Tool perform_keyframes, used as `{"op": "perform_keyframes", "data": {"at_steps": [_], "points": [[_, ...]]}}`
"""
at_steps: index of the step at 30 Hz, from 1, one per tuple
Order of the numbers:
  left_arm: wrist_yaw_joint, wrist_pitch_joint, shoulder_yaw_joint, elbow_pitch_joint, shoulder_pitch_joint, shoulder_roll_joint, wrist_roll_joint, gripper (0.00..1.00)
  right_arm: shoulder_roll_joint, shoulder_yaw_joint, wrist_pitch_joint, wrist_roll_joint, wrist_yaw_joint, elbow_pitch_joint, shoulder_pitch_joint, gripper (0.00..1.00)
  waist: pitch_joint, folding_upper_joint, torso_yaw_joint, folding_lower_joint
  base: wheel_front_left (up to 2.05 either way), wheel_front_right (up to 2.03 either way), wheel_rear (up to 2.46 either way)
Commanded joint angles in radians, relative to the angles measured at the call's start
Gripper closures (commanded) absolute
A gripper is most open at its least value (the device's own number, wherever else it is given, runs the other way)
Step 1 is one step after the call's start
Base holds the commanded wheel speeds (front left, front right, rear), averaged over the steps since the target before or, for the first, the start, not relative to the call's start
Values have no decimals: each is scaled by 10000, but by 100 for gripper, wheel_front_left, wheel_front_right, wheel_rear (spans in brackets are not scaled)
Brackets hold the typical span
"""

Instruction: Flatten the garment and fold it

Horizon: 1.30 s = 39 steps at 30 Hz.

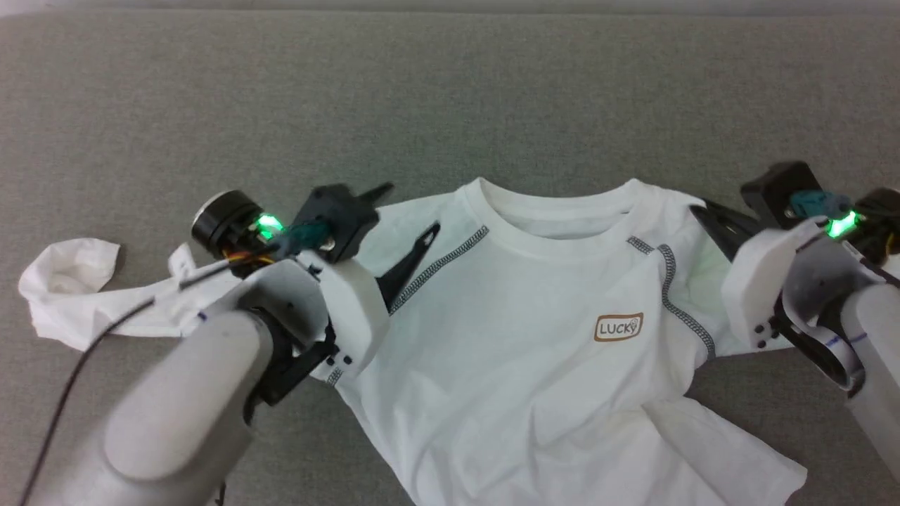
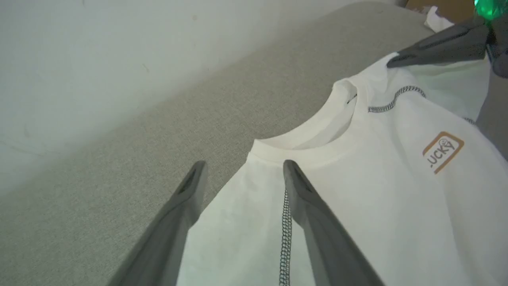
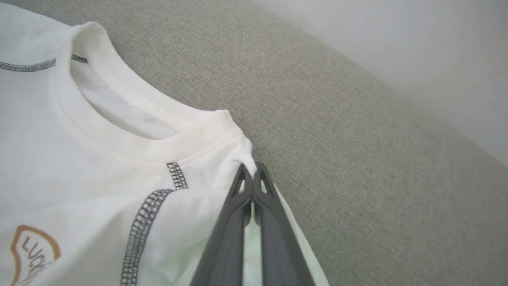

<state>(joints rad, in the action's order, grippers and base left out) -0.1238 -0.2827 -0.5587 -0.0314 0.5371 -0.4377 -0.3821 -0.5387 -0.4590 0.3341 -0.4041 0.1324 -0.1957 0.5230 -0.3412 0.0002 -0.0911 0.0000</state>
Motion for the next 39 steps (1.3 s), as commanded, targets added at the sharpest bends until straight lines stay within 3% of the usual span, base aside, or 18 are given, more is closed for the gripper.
{"op": "perform_keyframes", "data": {"at_steps": [1,5,8,23,24,25,31,39], "points": [[-64,-499,-525,40,466,-417,-584,0,73,-88,2,53,-17,71,227,100,-262,-2,233,0,0,0,0],[-66,-2132,-1909,87,2120,-1720,-2692,0,234,-480,3,26,-17,163,724,100,-606,-2,502,0,0,0,0],[-67,-2741,-2624,274,2951,-2204,-3238,0,301,-734,-65,-31,-17,143,997,100,-797,-2,642,0,0,0,0],[-68,-3267,-4433,2125,4086,-2652,-3667,0,265,-1119,-243,-244,-17,178,1780,100,-1595,-2,1033,0,0,0,0],[-68,-3473,-4583,2159,4052,-2666,-3827,30,269,-1116,-245,-253,-17,174,1805,100,-1612,-2,1043,0,0,0,0],[-68,-3706,-4711,2166,4001,-2683,-4060,100,267,-1113,-242,-262,-17,170,1831,100,-1627,-2,1048,0,0,0,0],[-42,-4492,-4508,2048,3769,-2644,-5618,100,255,-996,-259,-215,-17,165,1995,100,-1635,-2,1031,0,0,0,0],[188,-3295,-3781,2124,3814,-2495,-5846,100,370,-861,-497,-78,-17,98,2039,100,-1285,-2,985,0,0,0,0]]}}
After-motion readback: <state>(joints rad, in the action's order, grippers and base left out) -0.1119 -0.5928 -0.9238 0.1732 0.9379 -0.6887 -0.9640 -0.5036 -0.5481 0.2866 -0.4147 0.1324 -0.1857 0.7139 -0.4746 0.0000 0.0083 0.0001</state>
